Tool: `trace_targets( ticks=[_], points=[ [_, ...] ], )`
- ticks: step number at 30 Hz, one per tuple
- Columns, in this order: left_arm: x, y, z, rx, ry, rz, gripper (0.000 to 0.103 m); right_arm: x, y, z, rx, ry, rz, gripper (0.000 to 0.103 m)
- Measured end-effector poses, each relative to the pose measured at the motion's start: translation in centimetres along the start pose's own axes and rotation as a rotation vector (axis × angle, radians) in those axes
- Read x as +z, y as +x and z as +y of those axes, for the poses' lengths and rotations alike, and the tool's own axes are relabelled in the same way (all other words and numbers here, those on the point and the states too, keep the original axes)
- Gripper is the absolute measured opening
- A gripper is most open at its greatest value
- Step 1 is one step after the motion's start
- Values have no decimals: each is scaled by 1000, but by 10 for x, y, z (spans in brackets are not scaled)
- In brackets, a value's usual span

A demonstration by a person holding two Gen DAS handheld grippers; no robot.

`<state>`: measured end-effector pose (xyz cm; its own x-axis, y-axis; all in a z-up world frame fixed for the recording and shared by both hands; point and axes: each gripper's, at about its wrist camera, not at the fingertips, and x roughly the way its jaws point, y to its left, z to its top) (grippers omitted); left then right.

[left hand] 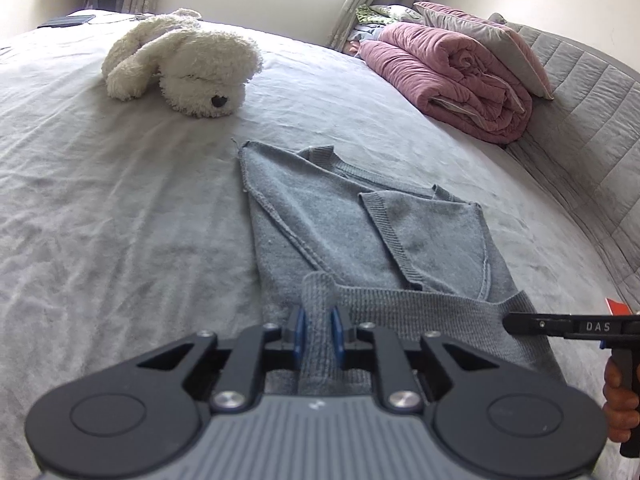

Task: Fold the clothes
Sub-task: 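Lay the folded hem onto the sweater and open both grippers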

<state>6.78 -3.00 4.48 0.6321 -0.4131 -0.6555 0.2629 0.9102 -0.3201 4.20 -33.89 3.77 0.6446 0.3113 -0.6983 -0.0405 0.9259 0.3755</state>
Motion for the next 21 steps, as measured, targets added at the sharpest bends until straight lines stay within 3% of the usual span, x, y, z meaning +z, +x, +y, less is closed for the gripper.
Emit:
trace_targets(
  ticks=[5, 8, 13, 17, 21],
  points=[
    [8, -9, 10, 32, -32, -24, 29, 2, -7, -1, -78, -18, -17, 29],
    [13, -20, 9, 47, -17, -68, 29, 3, -16, 4, -131, -53, -50, 30],
    [4, -35, -24, -55, 131, -109, 27, 0, -34, 18, -79, -117, -114, 30],
    [-16, -26, -52, -61, 230, -60, 27, -10, -24, 35, -45, -178, -66, 30],
    [-34, -18, -60, -31, 230, -7, 27, -21, -14, 51, -12, -237, -15, 30]
  ],
)
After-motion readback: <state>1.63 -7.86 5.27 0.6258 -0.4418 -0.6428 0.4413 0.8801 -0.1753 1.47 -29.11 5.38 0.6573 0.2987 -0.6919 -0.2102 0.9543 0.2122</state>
